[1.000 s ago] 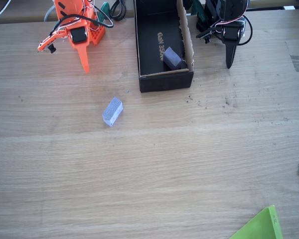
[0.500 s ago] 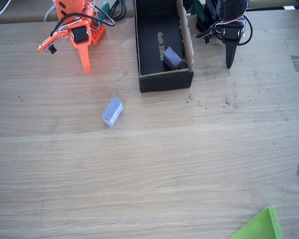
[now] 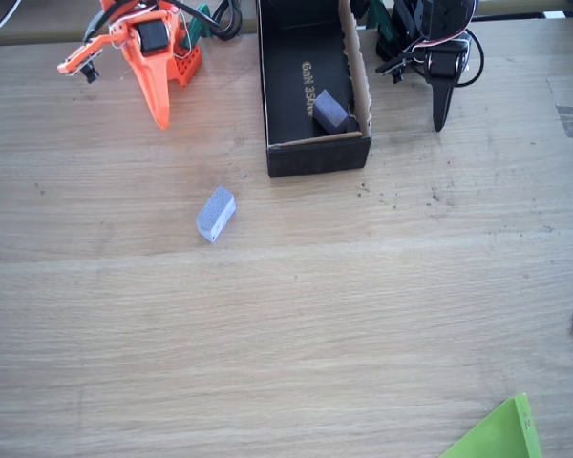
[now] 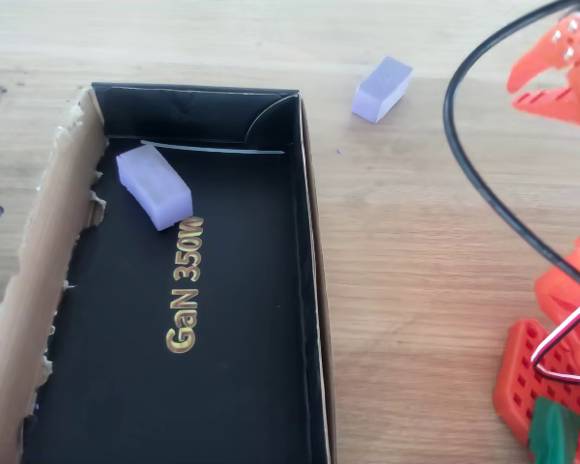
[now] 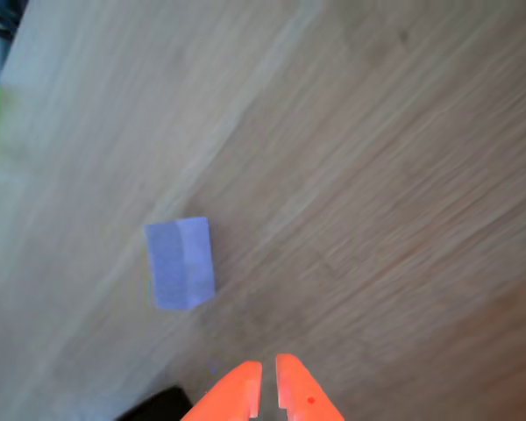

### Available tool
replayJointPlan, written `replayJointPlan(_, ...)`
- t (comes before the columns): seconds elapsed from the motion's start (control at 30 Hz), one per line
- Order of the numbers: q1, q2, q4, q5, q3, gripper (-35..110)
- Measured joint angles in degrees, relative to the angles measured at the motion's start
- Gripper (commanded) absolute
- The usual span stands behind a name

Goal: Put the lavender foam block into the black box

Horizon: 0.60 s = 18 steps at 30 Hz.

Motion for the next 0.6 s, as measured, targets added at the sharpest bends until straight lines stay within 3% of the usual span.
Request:
replayJointPlan(0.13, 0.3, -7.1, 4.7, 3.5, -10.2, 6)
replayJointPlan(0.4, 2.8, -10.5, 7.5, 7.7, -16.6, 0)
replayJointPlan(0.6, 1.1, -18.8, 7.1, 1.2, -25.4, 0)
